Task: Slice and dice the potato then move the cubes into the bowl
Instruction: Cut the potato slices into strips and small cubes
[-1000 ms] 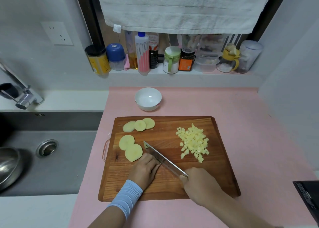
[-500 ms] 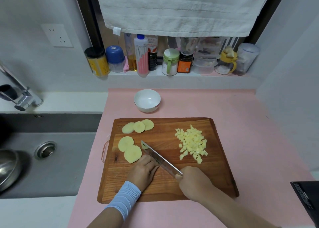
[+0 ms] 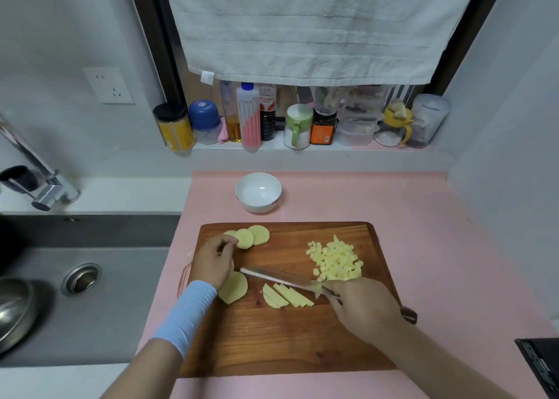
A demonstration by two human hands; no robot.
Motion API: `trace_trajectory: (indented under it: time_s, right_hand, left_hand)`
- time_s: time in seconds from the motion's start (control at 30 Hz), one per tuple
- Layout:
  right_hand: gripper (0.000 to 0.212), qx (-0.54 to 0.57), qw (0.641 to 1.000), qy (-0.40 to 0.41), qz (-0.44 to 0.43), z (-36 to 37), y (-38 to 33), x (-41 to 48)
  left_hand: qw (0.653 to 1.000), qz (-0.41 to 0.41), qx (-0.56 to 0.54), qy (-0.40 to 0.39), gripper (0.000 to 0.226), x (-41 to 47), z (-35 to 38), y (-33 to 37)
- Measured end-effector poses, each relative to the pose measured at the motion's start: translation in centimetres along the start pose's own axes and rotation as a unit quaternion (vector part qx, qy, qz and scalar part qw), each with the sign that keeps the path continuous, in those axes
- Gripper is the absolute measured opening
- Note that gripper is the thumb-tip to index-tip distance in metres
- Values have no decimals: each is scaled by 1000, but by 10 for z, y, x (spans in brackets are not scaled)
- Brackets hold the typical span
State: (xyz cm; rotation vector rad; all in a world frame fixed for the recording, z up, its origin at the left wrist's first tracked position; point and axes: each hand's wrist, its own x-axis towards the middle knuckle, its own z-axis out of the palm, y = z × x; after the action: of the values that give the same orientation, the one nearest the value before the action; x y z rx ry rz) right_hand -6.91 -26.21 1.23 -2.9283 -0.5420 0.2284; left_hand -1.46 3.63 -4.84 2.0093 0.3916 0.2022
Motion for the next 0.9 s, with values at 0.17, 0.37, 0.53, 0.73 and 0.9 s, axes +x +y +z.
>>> trace_trajectory:
  time_s: [0.17, 0.37, 0.53, 0.73, 0.9]
  right_hand:
    - [21, -80, 995, 5, -59, 5, 6, 14]
    - [18, -30, 998, 58, 4, 10, 26, 15]
    - [26, 118, 983, 38, 138, 8, 30, 16]
    - [32, 182, 961, 18, 206, 7, 19, 21]
    - [28, 178, 964, 6, 197, 10, 11, 12]
  left_hand:
    - [957, 45, 84, -274, 18, 19, 13, 29]
    - [992, -48, 13, -115, 49, 33, 32, 19]
    - [946, 103, 203, -231, 17, -5, 51, 9]
    - [858, 303, 299, -289, 41, -52, 103, -10]
    - [857, 282, 365, -229, 32, -41, 92, -13]
